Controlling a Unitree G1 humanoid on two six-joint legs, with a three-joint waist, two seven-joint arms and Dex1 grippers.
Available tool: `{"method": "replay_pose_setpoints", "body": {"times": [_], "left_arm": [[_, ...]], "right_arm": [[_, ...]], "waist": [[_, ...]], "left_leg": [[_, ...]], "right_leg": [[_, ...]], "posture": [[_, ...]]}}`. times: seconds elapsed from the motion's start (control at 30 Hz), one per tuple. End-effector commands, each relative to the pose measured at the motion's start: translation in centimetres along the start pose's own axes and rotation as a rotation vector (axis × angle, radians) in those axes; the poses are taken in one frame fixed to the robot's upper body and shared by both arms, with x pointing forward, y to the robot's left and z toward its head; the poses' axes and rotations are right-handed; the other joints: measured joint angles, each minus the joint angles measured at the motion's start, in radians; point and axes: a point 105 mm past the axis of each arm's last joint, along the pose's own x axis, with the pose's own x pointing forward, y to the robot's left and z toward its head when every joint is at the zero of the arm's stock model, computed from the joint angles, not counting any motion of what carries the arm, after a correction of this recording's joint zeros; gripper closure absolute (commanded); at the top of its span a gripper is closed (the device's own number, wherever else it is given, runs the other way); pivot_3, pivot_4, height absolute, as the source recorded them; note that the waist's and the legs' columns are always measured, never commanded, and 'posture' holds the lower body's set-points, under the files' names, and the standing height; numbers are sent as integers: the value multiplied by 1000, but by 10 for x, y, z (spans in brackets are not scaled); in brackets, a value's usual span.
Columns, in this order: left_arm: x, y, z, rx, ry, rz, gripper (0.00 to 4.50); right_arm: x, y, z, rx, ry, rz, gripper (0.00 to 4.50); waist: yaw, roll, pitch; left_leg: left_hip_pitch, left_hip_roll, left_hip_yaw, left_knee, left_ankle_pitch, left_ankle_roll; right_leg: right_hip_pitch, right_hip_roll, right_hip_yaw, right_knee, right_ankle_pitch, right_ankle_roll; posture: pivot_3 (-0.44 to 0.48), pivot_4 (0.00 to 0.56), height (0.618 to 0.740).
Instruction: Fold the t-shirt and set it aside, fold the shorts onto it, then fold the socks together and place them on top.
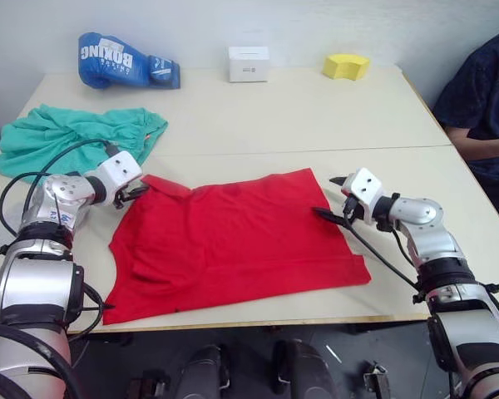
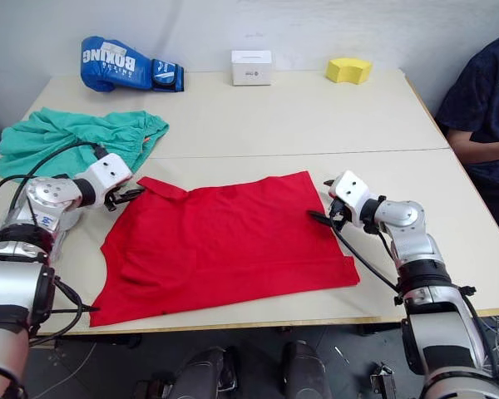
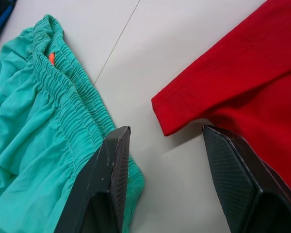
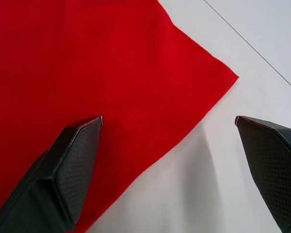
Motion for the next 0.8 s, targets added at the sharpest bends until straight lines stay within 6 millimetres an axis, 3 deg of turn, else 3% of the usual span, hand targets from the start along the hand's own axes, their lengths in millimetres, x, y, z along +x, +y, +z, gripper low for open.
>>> {"method": "replay_pose_setpoints", "body": {"times": [0.03,0.33,0.43,0.6,0.8], "left_arm": [[-9,8,13,-19,-84,-13,2062],[-5,-11,18,-4,-147,-126,2062],[3,-17,23,17,-154,-112,1478],[11,-13,19,59,-100,-35,26],[17,-10,26,31,-108,9,26]], "right_arm": [[-11,-12,14,-19,-47,-44,0],[-14,-7,13,-6,-45,-30,0],[-13,-6,14,-3,-48,-30,0],[-13,-6,15,-4,-51,-29,0],[-14,-4,14,1,-53,-30,0]], "waist": [[2,0,0],[7,0,0],[8,0,0],[9,-1,0],[9,-1,0]], "left_leg": [[0,0,0,0,0,0],[0,0,0,0,0,0],[0,0,0,1,0,0],[0,0,0,1,0,0],[0,0,0,1,0,0]], "right_leg": [[0,0,0,0,0,0],[0,0,0,-1,0,0],[0,0,0,-1,0,0],[0,-1,1,-1,0,0],[0,-1,1,-1,0,0]], "posture": [[0,150,740],[0,150,740],[0,150,740],[0,150,740],[0,150,740]]}}
